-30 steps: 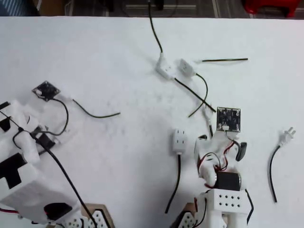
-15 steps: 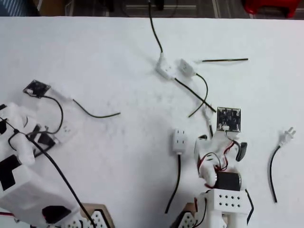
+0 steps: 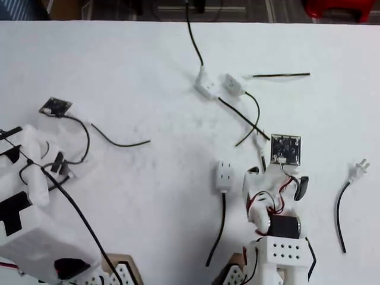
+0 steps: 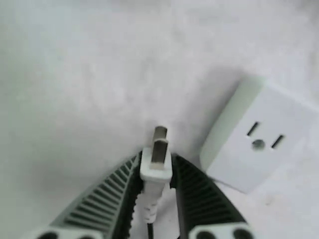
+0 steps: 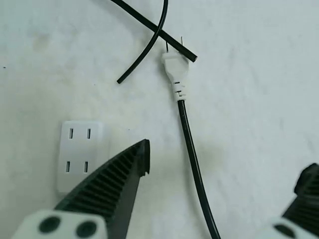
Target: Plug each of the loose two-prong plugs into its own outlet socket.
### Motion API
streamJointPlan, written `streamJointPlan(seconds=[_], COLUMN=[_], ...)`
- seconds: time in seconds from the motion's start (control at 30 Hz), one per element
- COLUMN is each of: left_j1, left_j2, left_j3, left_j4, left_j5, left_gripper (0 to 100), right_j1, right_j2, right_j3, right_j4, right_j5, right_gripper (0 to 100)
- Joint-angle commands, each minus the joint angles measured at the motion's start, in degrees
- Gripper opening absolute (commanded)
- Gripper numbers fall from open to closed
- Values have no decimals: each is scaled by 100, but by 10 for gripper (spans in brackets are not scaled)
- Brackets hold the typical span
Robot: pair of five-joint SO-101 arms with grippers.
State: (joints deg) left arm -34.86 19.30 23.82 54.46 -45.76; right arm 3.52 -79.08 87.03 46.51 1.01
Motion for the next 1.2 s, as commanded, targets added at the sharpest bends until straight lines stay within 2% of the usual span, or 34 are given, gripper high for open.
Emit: streamJointPlan(seconds=[0.0,0.23,0.4,0.57,0.77,0.97,1.17], left_j1=[22,-4,22,31,286,673,1420], left_j2=[13,-40,-708,-1613,-2686,-4022,-6053], left_j3=[-229,-774,-1987,-2840,-2989,-2365,-589], left_j4=[-220,-18,1380,1653,1670,1125,-325], left_j5=[70,114,141,1046,2075,3842,4580], left_gripper=[28,21,23,23,23,23,23], right_j1=[-22,-22,-22,-22,-22,-22,-22], right_j2=[-57,-57,-57,-57,-57,-57,-57], right_j3=[-62,-62,-62,-53,-53,-44,-44], right_j4=[-92,-101,-101,-101,-101,-101,-101], right_j5=[62,62,62,62,62,62,62], right_gripper=[440,440,440,440,440,440,440])
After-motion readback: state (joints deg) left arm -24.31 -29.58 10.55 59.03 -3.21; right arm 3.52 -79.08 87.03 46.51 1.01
